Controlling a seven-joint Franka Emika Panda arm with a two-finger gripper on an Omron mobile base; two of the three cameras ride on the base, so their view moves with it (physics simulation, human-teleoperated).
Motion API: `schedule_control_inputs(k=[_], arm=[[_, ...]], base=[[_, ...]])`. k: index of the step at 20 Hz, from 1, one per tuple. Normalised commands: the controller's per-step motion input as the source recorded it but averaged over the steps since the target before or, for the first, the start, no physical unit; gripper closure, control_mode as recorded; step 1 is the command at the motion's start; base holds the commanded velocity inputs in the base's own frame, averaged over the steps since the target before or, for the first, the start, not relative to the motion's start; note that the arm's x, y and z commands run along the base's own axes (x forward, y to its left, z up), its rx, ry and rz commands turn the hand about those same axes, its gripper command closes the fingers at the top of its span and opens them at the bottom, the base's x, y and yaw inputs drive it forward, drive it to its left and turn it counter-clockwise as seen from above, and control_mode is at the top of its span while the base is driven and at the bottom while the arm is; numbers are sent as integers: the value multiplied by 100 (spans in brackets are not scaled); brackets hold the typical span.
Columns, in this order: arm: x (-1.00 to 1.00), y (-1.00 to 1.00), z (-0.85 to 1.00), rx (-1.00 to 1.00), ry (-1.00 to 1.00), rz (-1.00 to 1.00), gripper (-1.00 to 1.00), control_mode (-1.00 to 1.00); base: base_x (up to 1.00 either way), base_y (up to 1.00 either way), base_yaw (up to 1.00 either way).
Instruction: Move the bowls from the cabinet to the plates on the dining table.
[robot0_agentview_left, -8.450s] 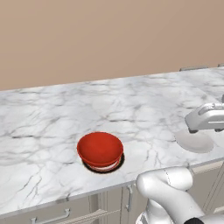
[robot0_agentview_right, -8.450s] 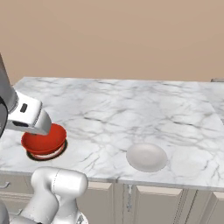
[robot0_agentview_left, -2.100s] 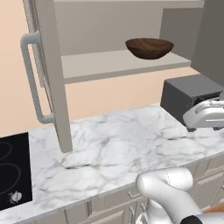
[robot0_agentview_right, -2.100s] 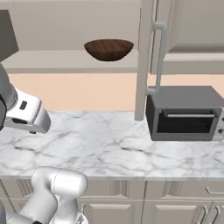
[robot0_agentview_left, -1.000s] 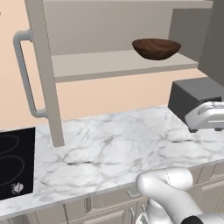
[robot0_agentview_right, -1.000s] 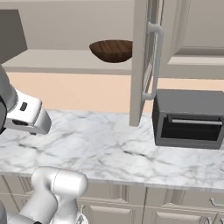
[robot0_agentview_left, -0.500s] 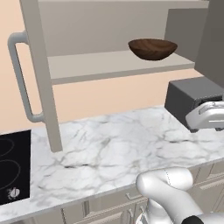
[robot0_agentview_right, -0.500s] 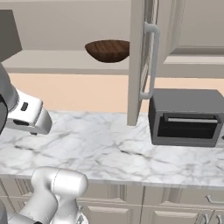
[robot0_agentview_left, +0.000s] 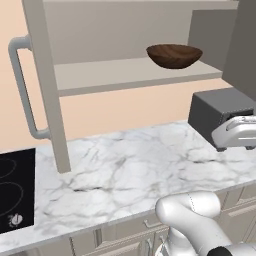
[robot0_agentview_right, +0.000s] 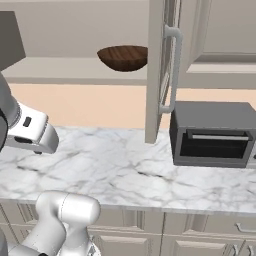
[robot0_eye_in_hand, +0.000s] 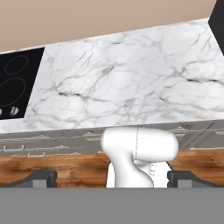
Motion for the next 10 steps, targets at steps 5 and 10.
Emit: schedule_control_inputs(k=[5, 10], arm=[[0, 0, 0, 0, 0, 0, -100, 100], [0, 0, 0, 0, 0, 0, -100, 100]], base=[[2, 0, -2], [14, 0, -3]])
